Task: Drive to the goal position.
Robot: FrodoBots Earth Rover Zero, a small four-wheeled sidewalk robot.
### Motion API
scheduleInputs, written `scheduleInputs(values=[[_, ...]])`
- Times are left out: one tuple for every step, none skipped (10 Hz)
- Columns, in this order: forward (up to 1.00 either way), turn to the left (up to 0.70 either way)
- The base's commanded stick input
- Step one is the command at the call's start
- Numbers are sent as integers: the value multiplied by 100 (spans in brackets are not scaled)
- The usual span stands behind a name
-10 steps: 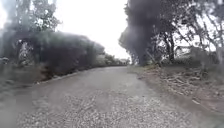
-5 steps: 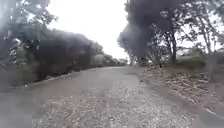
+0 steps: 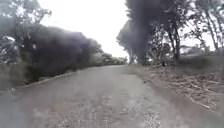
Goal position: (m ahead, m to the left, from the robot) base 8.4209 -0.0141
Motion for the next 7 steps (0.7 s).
scheduleInputs(values=[[85,0],[85,0],[85,0],[85,0],[85,0],[85,0],[85,0]])
